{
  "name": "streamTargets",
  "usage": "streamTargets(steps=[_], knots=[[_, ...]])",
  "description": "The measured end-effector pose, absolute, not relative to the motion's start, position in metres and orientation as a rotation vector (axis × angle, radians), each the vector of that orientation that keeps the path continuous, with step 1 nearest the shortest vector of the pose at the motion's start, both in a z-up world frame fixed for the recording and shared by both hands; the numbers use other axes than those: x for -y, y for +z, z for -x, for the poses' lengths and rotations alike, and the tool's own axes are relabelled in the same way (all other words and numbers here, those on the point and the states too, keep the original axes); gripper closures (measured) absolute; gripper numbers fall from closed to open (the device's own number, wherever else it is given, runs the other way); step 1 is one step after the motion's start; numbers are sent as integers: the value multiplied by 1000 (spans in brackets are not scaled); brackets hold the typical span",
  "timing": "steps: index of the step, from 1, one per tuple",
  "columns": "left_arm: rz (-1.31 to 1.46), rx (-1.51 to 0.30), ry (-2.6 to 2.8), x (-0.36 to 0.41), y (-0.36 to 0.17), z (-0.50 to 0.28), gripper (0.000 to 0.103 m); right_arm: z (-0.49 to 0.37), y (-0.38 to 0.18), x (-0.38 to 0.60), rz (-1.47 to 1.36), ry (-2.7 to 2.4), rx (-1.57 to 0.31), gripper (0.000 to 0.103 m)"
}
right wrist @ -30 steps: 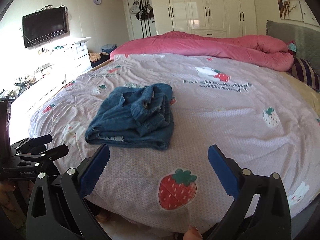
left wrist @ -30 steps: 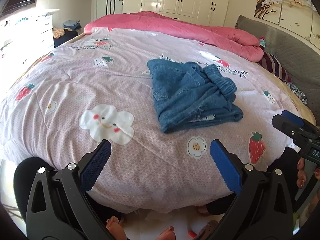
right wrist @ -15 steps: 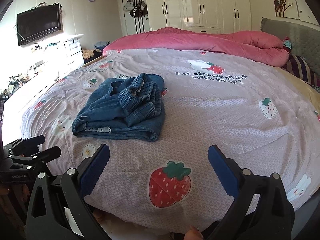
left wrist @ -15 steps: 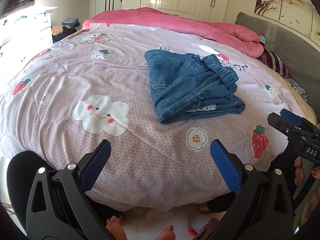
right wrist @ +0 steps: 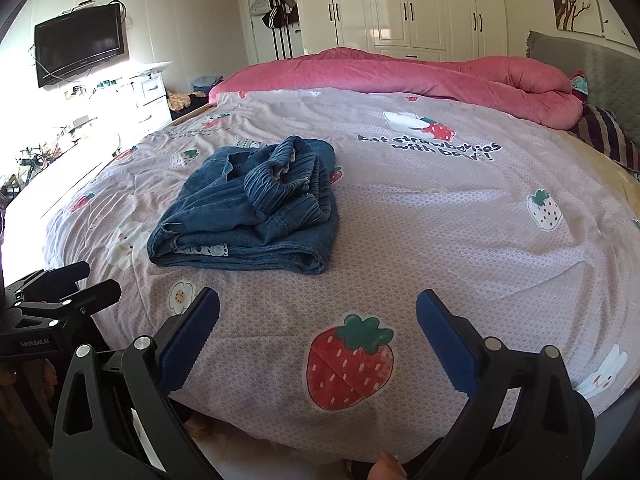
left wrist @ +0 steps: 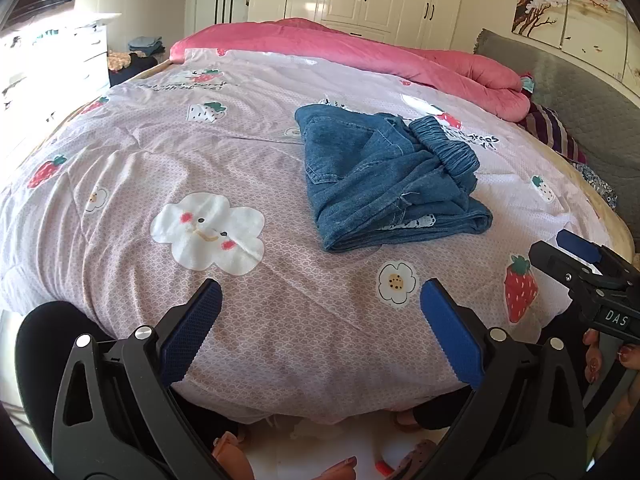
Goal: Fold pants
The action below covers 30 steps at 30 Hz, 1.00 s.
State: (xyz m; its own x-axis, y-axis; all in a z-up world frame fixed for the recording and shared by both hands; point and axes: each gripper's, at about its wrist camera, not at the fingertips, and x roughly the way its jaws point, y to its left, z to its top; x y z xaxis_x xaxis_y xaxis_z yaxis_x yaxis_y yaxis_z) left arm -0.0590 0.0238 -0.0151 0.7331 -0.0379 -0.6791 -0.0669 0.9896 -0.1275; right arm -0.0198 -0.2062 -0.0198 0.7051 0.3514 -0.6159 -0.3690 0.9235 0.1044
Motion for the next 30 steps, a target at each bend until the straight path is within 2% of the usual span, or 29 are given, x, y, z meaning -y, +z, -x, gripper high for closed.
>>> streamTargets(steps=[30], knots=[[142, -764, 31, -24, -18, 58, 10, 23, -22, 202, 41, 413, -694, 5]])
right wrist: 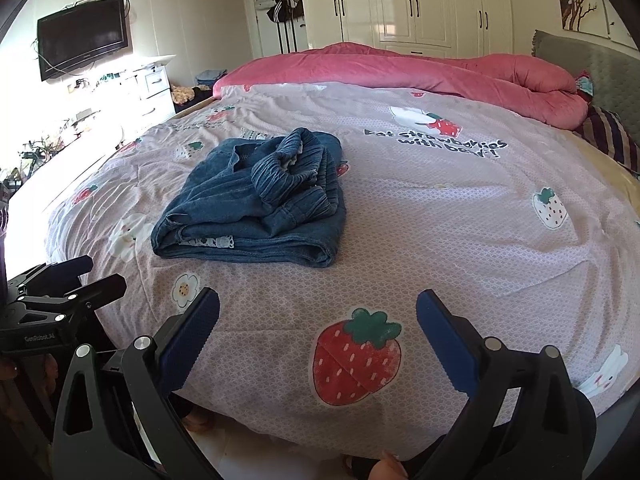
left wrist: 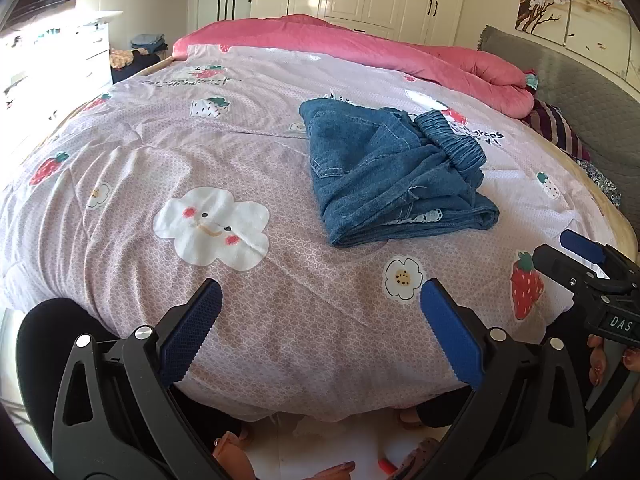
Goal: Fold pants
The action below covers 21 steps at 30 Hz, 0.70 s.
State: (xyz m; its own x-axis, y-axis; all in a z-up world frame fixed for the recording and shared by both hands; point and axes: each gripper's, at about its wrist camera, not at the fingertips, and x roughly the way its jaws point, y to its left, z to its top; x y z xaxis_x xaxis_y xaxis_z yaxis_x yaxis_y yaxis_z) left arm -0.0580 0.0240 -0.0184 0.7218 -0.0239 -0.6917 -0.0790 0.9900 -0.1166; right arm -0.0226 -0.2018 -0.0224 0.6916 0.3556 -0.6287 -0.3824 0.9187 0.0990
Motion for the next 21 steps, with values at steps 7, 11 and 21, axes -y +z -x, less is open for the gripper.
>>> streamTargets(steps=[7, 11, 21], knots=[[141, -764, 34, -24, -18, 58, 10, 23, -23, 201, 40, 412, -695, 5], [137, -760, 36, -24, -18, 59, 10, 24, -23, 202, 37, 408, -691, 5], [135, -760, 35, -22, -17, 59, 10, 24, -22, 204, 31, 408, -693, 5]])
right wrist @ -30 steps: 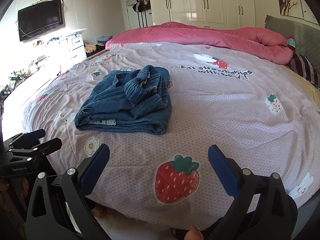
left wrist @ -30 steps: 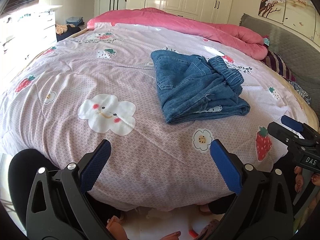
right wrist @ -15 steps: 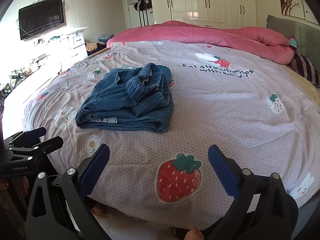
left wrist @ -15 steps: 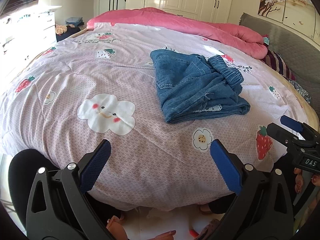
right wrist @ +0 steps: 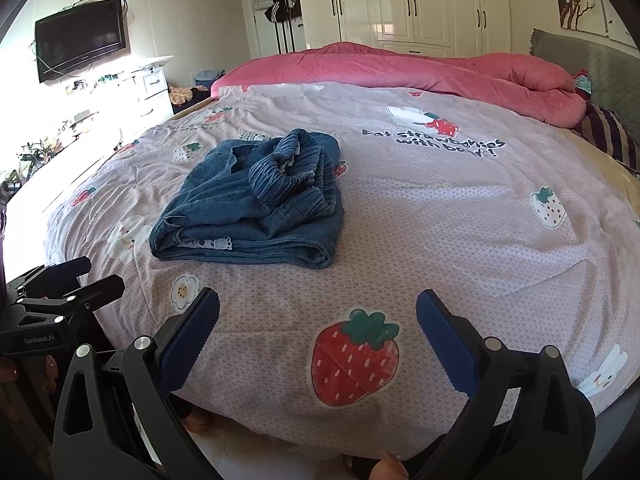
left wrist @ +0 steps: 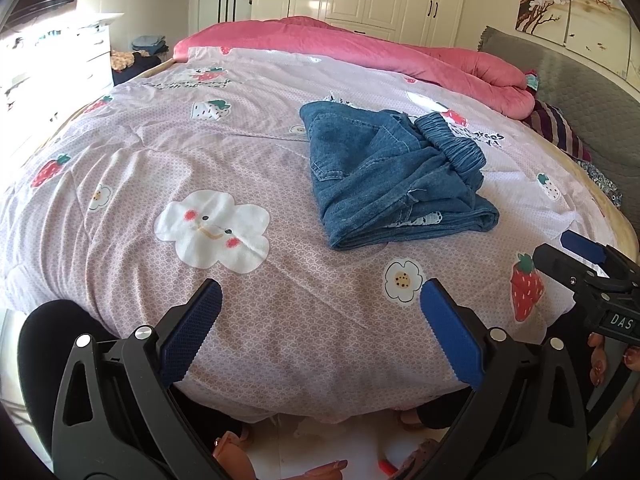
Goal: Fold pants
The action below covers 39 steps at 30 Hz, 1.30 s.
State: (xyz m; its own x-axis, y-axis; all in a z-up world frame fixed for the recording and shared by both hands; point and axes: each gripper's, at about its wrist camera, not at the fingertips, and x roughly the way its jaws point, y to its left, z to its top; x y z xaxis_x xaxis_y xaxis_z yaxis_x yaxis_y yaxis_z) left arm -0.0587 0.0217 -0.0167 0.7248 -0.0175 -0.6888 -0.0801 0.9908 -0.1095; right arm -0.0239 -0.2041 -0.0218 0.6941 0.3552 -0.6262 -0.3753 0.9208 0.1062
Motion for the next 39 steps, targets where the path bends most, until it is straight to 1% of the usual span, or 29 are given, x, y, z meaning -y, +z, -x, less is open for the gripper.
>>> streamTargets(steps=[30, 34, 36, 39], knots=[[119, -790, 81, -18, -19, 56, 10, 17, -27, 209, 27, 383, -716, 5], [179, -770, 65, -29, -12, 52, 10, 7, -32, 217, 18, 350, -729, 5], [200, -715, 50, -42, -2, 51, 10, -1, -34, 224, 3, 330, -733, 5], [173, -716, 88, -64, 6, 32, 9, -20, -36, 244, -43, 286, -753, 5]])
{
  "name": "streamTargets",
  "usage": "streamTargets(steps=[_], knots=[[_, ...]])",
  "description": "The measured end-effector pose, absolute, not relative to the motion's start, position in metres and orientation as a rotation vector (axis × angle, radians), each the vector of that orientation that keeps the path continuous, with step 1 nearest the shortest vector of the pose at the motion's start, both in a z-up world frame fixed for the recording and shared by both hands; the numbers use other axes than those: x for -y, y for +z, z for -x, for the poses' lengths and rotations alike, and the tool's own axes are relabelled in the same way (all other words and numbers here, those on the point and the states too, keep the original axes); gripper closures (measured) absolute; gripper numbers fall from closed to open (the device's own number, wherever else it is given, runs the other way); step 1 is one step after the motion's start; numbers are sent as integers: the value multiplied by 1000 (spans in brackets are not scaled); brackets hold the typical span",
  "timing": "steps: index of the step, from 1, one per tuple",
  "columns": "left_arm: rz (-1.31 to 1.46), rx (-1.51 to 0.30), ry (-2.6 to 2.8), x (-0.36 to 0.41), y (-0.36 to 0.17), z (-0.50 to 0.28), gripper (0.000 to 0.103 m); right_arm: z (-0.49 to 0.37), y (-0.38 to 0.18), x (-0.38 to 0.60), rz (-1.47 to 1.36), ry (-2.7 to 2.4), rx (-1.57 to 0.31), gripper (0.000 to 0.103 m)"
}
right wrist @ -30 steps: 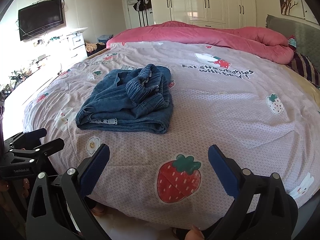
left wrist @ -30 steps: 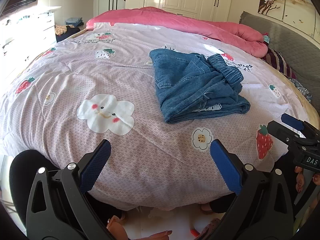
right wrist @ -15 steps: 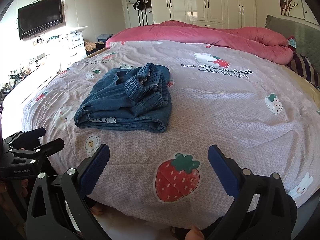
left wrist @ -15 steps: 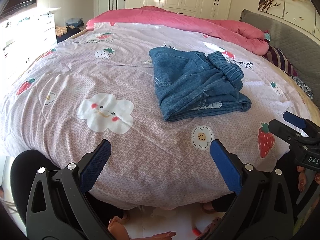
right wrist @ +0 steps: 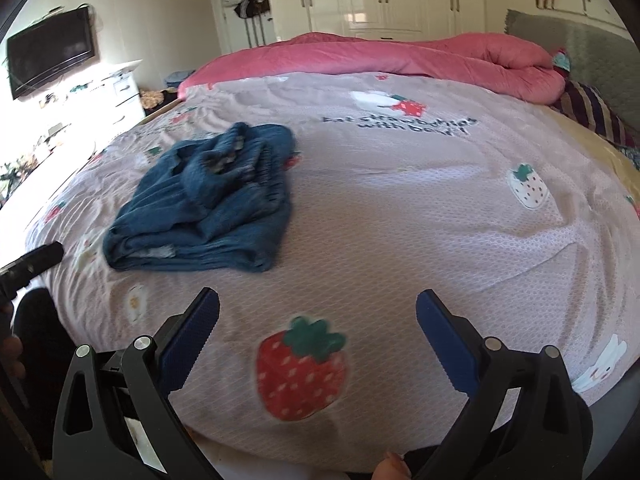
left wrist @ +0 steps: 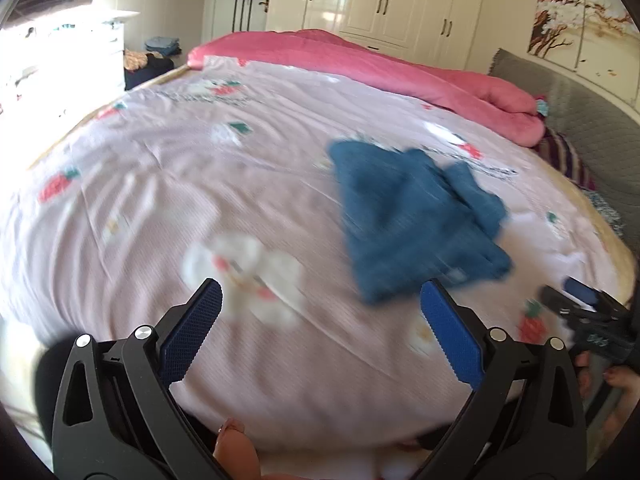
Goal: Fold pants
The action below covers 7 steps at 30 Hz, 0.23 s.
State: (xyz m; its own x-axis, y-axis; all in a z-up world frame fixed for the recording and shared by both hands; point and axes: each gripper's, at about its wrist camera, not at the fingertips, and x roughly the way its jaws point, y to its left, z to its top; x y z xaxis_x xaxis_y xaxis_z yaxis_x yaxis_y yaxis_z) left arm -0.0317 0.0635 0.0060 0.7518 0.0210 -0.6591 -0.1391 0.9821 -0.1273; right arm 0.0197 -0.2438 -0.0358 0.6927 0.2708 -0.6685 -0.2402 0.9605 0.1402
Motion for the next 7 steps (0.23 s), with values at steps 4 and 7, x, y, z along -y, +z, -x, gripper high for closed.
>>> streamTargets(steps=[4, 7], knots=[[125, -806, 242, -122, 1, -29, 9, -64, -30, 289, -73, 149, -746, 5], [149, -838, 322, -177, -6, -81, 9, -118, -29, 336, -59, -21, -753, 5]])
